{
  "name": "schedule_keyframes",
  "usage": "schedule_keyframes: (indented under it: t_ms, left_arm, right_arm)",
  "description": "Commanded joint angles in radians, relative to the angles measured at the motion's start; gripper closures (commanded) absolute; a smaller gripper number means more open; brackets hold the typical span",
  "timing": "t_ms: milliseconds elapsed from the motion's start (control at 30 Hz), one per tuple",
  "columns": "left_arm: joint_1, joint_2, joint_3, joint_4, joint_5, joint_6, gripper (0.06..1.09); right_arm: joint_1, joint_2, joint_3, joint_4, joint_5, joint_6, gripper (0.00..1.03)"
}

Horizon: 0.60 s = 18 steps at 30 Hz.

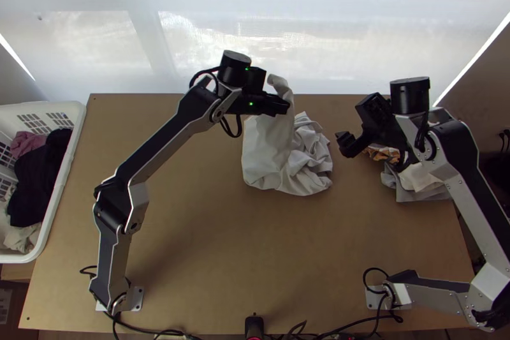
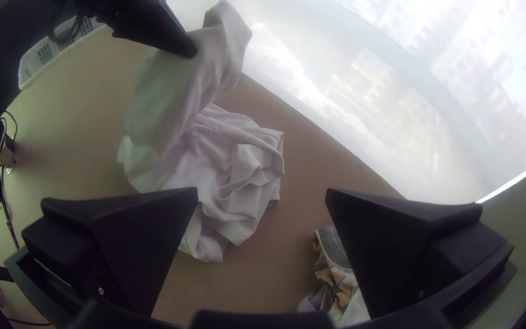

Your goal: Fold the t-shirt

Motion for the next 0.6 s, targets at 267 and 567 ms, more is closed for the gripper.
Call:
schedule_keyframes:
  t_ms: [267,567]
  left_arm:
    - [-0.07,0.152,0.0,0.182,-0.001,-0.065,1.05]
    - [-0.1,0.248,0.0,0.318,-0.014,-0.106,1.05]
  right_arm:
    - [-0.007,-0.107,-0.061,-0.09,0.039,-0.004,0.05]
    - [-0.004,-0.177,-0.113,-0.142,0.063,-0.003,0.05]
